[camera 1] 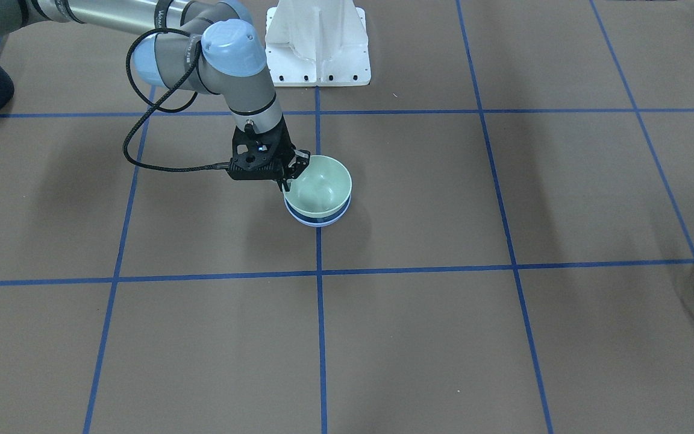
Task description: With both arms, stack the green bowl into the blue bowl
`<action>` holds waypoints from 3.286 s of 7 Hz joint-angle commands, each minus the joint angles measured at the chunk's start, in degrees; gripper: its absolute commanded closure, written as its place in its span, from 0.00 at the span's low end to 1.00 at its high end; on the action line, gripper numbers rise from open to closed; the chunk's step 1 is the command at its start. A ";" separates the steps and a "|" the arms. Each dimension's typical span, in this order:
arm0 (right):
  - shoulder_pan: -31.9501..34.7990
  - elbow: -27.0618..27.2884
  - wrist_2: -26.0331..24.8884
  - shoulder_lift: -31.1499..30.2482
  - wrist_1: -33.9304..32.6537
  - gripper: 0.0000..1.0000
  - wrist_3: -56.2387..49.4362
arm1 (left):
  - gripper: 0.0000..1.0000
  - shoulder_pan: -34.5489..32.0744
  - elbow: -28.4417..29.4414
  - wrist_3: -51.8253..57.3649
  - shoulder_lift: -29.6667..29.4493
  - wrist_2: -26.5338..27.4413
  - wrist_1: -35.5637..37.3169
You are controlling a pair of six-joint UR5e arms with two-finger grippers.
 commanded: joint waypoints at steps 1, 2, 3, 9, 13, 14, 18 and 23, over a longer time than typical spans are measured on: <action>0.01 -0.52 0.01 0.32 0.00 0.92 -0.21 | 0.02 0.00 0.08 0.00 0.00 0.00 0.00; 0.01 -0.61 0.10 0.32 0.00 0.85 -0.82 | 0.02 0.00 0.08 0.00 0.00 0.00 0.00; 0.01 -0.78 0.10 0.32 0.00 0.78 -1.35 | 0.02 0.00 0.16 0.00 0.00 0.00 0.00; 3.41 -0.08 3.41 1.11 -0.35 0.00 -4.59 | 0.02 0.00 0.17 0.00 0.00 0.00 0.00; 20.43 0.27 13.35 -3.09 -8.50 0.00 -24.49 | 0.02 0.00 -0.18 -0.52 0.00 0.00 0.44; 26.58 0.10 17.63 -6.41 -8.52 0.00 -32.30 | 0.02 0.00 -0.88 -7.05 0.00 -2.18 0.44; 46.63 -1.05 25.31 -19.42 -9.23 0.00 -58.00 | 0.02 0.09 -2.12 -7.91 -1.05 -3.34 0.79; 62.49 2.02 30.87 -39.65 -8.35 0.00 -71.49 | 0.02 -0.17 -5.28 -6.85 1.14 -4.22 -0.88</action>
